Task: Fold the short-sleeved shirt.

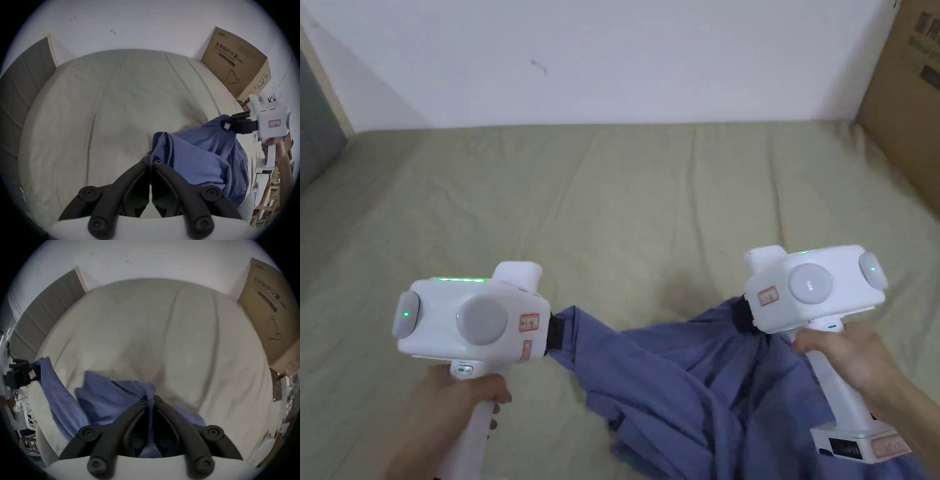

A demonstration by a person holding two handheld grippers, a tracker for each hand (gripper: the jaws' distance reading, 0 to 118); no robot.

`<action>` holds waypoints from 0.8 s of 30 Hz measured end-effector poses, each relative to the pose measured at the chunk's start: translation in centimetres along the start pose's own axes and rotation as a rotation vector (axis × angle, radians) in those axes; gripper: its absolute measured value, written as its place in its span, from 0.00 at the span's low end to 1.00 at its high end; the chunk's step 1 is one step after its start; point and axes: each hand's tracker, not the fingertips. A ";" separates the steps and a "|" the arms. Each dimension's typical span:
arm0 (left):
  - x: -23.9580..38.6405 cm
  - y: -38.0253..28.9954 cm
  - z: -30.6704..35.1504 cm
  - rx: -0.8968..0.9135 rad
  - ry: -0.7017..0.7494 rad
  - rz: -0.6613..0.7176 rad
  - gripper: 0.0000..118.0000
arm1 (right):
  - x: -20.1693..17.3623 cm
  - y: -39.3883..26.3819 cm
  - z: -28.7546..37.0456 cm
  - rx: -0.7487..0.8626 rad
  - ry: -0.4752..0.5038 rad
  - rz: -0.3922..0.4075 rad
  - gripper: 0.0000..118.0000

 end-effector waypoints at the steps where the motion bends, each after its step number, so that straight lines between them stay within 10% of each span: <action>1: -0.1 0.0 1.3 0.020 0.014 -0.001 0.00 | 0.5 0.3 2.0 0.033 -0.013 -0.010 0.00; 24: -3.8 4.5 31.4 0.565 0.313 -0.064 0.00 | 6.6 0.6 36.4 0.616 -0.117 -0.295 0.00</action>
